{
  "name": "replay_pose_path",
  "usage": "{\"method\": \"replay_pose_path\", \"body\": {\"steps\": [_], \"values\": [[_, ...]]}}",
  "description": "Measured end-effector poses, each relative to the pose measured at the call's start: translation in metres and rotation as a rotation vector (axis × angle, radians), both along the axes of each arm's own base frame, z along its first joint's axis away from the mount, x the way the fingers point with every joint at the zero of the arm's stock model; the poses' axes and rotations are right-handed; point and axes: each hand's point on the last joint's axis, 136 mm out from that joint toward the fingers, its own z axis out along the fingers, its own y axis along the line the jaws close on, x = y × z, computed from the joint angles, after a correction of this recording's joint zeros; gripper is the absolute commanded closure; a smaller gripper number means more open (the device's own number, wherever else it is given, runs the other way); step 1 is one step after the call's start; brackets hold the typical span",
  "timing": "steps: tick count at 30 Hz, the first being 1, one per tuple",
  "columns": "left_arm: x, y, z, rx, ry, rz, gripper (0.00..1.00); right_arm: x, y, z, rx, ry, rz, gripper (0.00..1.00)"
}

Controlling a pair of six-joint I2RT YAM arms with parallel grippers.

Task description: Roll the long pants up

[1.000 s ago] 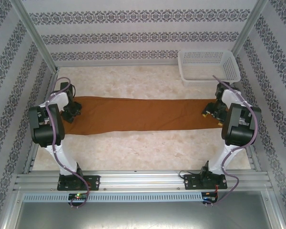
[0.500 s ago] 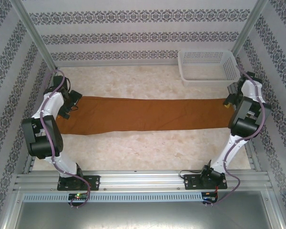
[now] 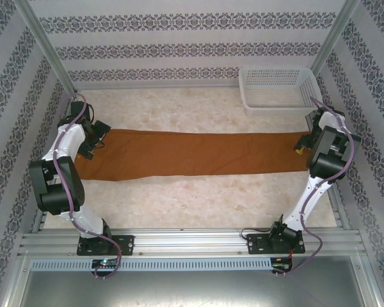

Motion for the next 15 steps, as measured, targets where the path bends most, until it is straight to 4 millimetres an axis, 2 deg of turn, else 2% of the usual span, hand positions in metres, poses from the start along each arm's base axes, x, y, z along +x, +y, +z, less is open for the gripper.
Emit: {"method": "replay_pose_path", "body": {"steps": [5, 9, 13, 14, 15], "values": [[-0.002, 0.000, 0.016, 0.009, -0.039, 0.003, 0.00, 0.008, 0.010, -0.004, 0.026, -0.017, 0.017, 0.32], [-0.003, 0.000, 0.026, 0.014, -0.064, 0.005, 0.00, 0.012, 0.015, -0.006, 0.025, -0.015, 0.027, 0.33], [-0.003, 0.000, 0.028, 0.015, -0.069, 0.005, 0.00, 0.012, 0.016, -0.006, 0.019, -0.007, 0.037, 0.35], [-0.003, -0.001, 0.028, 0.015, -0.069, 0.005, 0.00, 0.012, 0.016, -0.007, 0.014, -0.001, 0.041, 0.33], [-0.003, -0.001, 0.028, 0.015, -0.068, 0.005, 0.00, 0.013, 0.016, -0.006, 0.007, 0.007, 0.045, 0.27]]}}
